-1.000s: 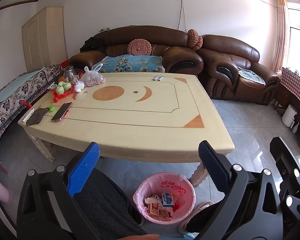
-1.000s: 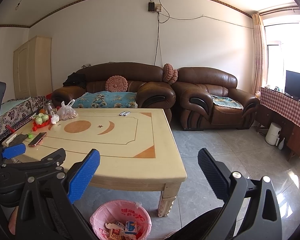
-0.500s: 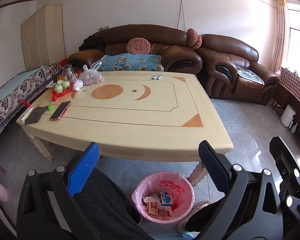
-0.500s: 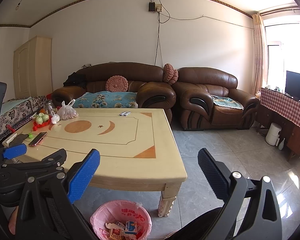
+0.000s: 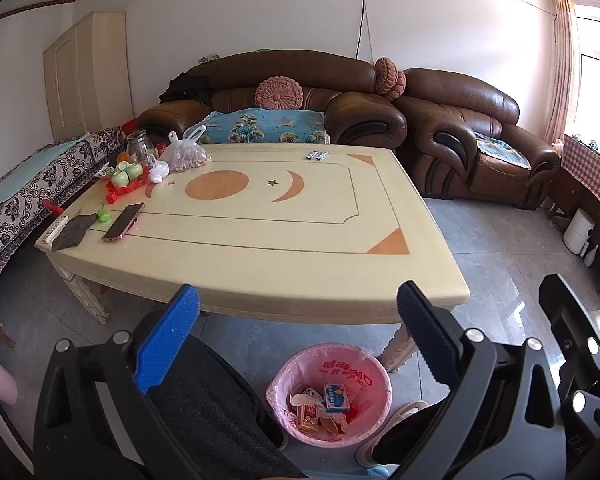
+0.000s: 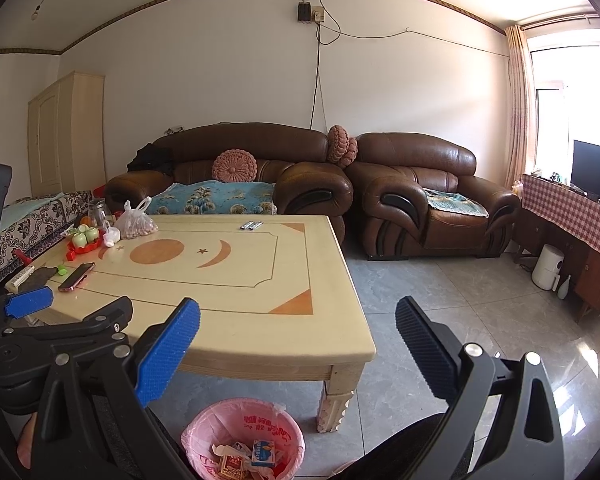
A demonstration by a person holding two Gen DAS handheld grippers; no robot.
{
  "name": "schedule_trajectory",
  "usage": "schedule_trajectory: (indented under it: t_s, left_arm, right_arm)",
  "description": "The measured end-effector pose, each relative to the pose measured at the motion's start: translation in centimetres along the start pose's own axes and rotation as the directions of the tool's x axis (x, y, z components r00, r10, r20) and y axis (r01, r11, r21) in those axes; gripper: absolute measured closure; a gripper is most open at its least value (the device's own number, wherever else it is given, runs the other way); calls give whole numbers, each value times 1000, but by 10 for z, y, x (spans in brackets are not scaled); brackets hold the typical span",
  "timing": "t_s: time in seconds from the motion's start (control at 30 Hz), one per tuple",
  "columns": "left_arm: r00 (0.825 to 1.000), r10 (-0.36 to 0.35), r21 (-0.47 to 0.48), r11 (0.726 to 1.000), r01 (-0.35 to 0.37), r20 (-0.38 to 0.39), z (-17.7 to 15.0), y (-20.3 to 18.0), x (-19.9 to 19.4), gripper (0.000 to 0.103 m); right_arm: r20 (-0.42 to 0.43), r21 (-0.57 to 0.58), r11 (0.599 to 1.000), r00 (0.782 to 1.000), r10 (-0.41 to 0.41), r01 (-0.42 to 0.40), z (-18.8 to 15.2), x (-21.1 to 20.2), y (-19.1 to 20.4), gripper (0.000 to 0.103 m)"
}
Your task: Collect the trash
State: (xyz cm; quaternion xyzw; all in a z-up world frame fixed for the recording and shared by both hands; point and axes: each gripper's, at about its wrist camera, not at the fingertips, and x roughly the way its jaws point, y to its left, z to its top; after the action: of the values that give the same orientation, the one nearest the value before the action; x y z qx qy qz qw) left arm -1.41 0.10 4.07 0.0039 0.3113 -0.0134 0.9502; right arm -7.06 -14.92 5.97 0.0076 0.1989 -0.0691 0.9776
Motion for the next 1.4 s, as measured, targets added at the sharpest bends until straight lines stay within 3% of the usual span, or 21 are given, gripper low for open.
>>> schedule_trajectory:
  t_s: [1.4]
  left_arm:
    - [1000, 20, 1, 1000, -20, 11, 1, 1, -2, 6]
  right_arm:
    - [4, -7, 1000, 1000, 12, -12, 3, 2, -4, 7]
